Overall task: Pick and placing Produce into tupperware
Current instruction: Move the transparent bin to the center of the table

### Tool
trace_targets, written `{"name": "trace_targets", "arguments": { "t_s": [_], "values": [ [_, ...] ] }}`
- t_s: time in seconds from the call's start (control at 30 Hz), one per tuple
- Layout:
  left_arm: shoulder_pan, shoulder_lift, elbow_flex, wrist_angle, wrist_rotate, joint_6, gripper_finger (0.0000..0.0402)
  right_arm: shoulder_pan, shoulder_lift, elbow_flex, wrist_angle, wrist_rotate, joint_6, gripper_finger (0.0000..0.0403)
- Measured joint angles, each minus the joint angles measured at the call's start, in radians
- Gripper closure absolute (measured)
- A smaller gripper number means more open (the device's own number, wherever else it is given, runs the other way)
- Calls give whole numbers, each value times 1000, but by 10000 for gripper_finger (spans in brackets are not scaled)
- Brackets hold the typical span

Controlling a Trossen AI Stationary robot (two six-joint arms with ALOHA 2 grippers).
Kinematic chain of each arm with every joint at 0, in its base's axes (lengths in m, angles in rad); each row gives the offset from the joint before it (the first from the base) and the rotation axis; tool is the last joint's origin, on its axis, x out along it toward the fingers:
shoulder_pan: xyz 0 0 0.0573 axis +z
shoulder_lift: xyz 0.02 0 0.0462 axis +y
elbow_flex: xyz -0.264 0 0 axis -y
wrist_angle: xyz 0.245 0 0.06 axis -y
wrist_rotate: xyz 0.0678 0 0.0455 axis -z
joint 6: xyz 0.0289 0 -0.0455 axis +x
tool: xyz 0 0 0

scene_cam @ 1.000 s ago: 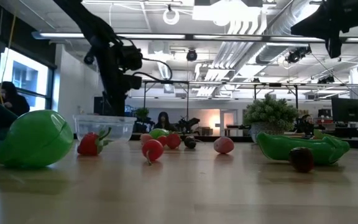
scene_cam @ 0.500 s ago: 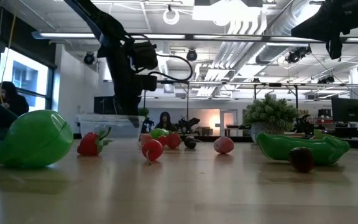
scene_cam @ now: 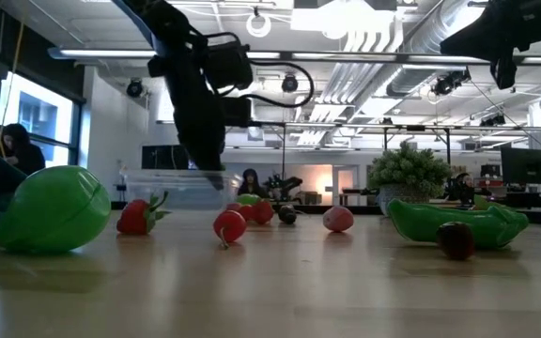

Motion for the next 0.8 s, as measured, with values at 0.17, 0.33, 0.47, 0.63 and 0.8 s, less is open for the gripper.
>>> {"name": "trace_targets", "arguments": {
  "t_s": [0.17,0.33,0.47,0.63,0.8],
  "values": [
    [-47,0,0,46,0,-27,399,0,0,0,0,-35,10,370],
    [-89,26,0,95,15,-58,399,0,0,0,0,-68,10,370],
    [-118,79,0,140,62,-84,399,0,0,0,1,-90,26,370],
    [-160,108,0,214,82,-104,399,0,0,0,1,-103,29,370],
    [-188,108,0,279,73,-131,399,0,0,0,0,-103,29,370]
  ]
}}
